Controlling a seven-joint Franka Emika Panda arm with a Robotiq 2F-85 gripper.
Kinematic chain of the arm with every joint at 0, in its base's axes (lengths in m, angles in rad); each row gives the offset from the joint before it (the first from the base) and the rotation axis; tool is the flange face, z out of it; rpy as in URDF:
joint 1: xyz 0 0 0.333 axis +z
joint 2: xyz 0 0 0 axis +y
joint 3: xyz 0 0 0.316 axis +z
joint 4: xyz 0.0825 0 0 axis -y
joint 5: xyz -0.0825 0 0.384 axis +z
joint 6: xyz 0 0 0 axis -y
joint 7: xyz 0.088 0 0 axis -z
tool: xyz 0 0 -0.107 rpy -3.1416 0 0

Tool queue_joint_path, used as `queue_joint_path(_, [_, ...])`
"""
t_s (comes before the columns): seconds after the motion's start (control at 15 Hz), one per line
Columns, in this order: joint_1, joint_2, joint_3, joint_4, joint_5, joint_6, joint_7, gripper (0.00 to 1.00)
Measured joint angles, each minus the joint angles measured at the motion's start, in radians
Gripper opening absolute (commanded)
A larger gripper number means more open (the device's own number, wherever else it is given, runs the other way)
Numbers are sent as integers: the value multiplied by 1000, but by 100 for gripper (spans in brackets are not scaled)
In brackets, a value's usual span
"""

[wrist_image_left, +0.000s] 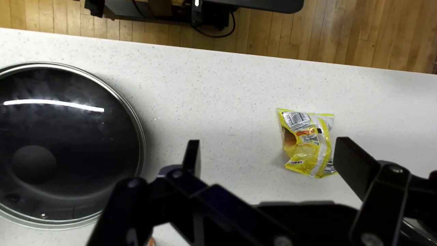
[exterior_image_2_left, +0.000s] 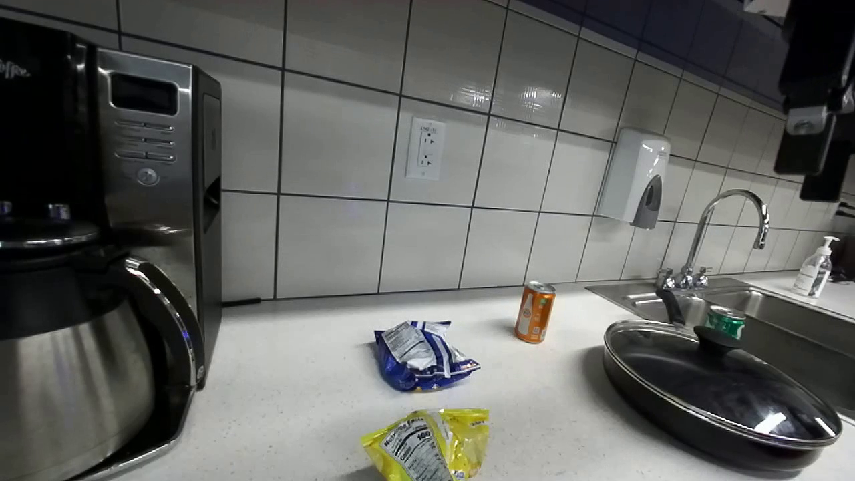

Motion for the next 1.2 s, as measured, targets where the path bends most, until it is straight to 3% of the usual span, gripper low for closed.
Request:
queue_joint_path(0.27, [-33, -65, -16, -118, -21, 78, 51, 100])
queue_joint_path(0.6, [-110, -62, -69, -185, -90, 139, 79, 100])
queue_joint_path(1.2, [-187, 141, -149, -197, -185, 441, 79, 100])
